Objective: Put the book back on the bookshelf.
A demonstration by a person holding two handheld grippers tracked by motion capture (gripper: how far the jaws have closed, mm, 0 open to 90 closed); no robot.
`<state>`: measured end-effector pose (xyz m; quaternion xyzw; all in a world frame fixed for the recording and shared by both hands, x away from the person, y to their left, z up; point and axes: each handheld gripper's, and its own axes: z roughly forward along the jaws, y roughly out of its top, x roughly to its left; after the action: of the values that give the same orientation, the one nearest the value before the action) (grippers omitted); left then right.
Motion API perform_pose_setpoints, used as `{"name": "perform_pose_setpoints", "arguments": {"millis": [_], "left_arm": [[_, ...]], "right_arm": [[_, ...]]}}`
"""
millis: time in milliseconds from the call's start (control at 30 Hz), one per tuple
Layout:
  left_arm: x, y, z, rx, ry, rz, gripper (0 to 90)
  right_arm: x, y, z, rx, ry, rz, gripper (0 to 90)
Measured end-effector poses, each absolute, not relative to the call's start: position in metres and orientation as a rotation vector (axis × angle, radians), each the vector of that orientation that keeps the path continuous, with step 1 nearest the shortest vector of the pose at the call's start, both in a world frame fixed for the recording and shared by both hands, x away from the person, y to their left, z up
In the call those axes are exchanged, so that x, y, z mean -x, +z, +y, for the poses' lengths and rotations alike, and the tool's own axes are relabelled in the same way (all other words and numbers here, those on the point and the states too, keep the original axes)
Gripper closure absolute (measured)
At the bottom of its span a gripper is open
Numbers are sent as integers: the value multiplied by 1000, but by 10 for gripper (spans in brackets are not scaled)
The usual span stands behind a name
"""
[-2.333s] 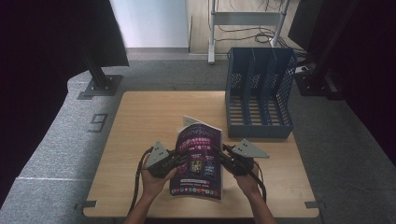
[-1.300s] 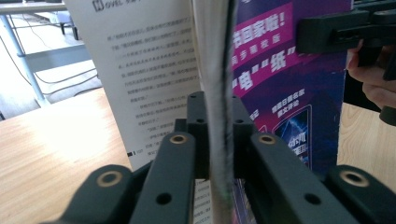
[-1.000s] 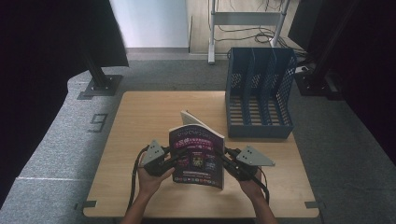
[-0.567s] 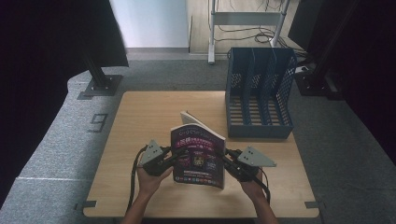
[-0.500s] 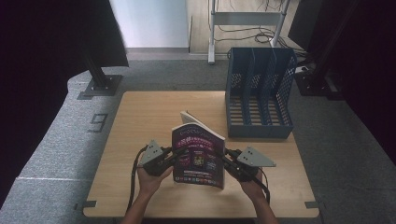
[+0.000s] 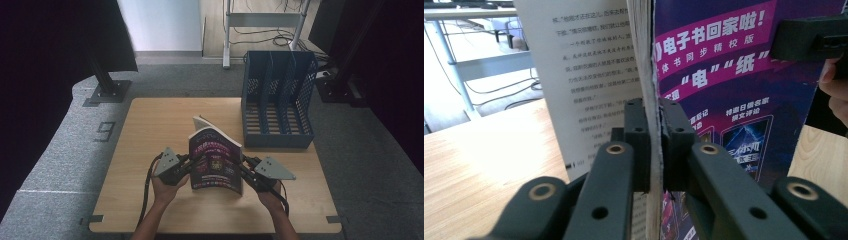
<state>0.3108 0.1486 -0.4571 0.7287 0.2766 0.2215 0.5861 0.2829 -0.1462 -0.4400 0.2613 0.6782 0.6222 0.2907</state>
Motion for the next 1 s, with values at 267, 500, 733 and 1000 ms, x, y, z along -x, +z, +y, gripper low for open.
{"name": "perform_pose_setpoints", "arguments": {"millis": [267, 500, 733, 1000], "left_arm": [[-319, -462, 157, -1697, 507, 740, 466], [-333, -463, 159, -1706, 459, 763, 334], [-343, -457, 152, -1720, 435, 739, 286], [-343, -452, 146, -1722, 431, 708, 307]], "right_arm": [[-282, -440, -154, -696, 1679, 1851, 813], [-281, -441, -151, -683, 1674, 1873, 813], [-280, -440, -152, -663, 1682, 1882, 813], [-279, -440, -152, -634, 1696, 1896, 812]]}}
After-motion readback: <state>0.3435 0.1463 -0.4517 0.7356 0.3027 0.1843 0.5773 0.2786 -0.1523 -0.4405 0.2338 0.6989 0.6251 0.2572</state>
